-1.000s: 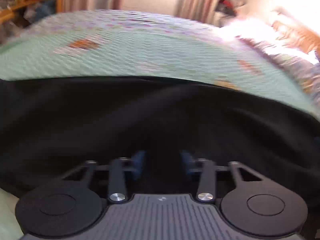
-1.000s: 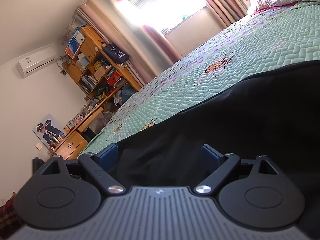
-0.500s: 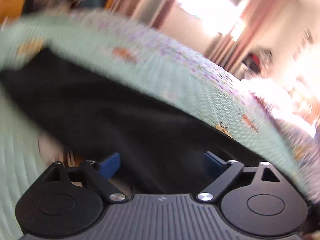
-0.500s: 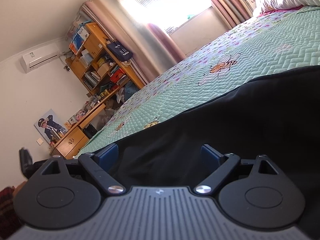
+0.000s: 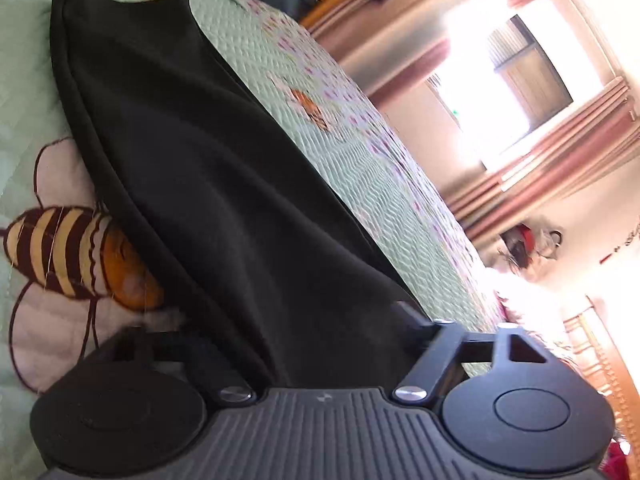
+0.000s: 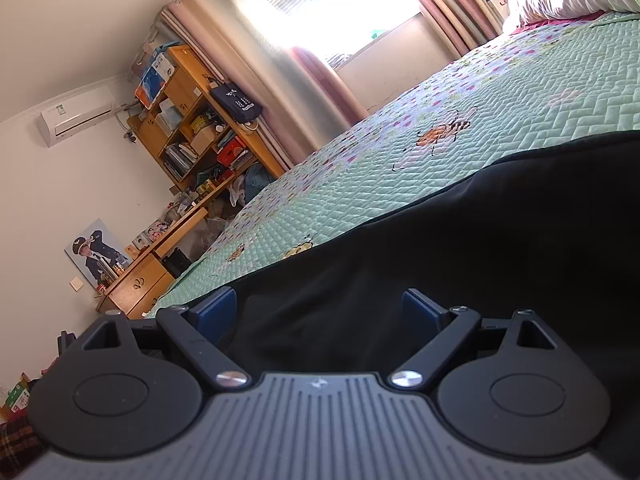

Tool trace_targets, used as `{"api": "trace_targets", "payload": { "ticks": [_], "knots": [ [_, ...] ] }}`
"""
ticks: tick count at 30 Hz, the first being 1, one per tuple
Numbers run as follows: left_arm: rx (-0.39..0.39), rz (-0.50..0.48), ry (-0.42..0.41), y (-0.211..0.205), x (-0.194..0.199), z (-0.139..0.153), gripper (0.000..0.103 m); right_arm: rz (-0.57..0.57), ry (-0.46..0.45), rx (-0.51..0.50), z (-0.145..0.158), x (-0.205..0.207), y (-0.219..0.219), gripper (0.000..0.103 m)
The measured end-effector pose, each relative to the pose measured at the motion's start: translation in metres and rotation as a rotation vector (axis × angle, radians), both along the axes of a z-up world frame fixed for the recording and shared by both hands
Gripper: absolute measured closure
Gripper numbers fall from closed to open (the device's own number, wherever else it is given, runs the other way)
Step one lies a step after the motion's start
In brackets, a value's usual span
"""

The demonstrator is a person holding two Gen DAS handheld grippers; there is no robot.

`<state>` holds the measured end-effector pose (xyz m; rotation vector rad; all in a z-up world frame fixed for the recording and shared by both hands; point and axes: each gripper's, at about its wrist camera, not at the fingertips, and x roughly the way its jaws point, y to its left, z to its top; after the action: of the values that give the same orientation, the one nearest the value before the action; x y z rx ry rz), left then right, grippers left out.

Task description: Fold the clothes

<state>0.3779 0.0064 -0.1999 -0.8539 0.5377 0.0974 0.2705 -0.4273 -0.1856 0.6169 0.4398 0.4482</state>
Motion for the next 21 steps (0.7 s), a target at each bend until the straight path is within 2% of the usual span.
{"api": "trace_targets", "payload": {
  "ticks": [1,2,4,7,10,12,15,17,19,21],
  "knots": [
    [0.015,0.009,0.017,0.003,0.007,-0.002,0.07,0.001,0.0,-0.002,0.0,0.0,0.0,0.013],
    [0.028,0.014,0.032,0.007,0.014,-0.003,0.091,0.001,0.0,-0.003,0.0,0.0,0.0,0.013],
    [0.04,0.003,0.04,0.025,0.03,-0.001,0.09,0.003,-0.002,-0.006,0.0,0.0,0.001,0.013],
    [0.143,-0.018,0.055,0.038,0.052,0.015,0.09,0.023,-0.006,-0.04,0.003,0.0,0.007,0.013],
    [0.195,-0.002,0.063,0.055,0.075,0.025,0.09,0.066,-0.01,-0.077,0.007,0.0,0.016,0.013],
    [0.215,0.008,0.055,0.061,0.088,0.029,0.09,0.114,-0.015,-0.101,0.011,-0.003,0.025,0.013],
    [0.26,-0.02,0.06,0.063,0.087,0.027,0.09,0.205,-0.015,-0.139,0.014,-0.006,0.041,0.011],
    [0.246,-0.024,0.067,0.066,0.091,0.025,0.09,0.246,0.026,-0.194,0.009,-0.003,0.053,0.004],
    [0.253,-0.041,0.066,0.067,0.086,0.019,0.09,0.248,0.068,-0.255,0.004,0.0,0.062,0.004],
    [0.248,-0.06,0.06,0.07,0.082,0.014,0.09,0.244,0.061,-0.27,0.006,-0.003,0.062,0.004]
  ]
}}
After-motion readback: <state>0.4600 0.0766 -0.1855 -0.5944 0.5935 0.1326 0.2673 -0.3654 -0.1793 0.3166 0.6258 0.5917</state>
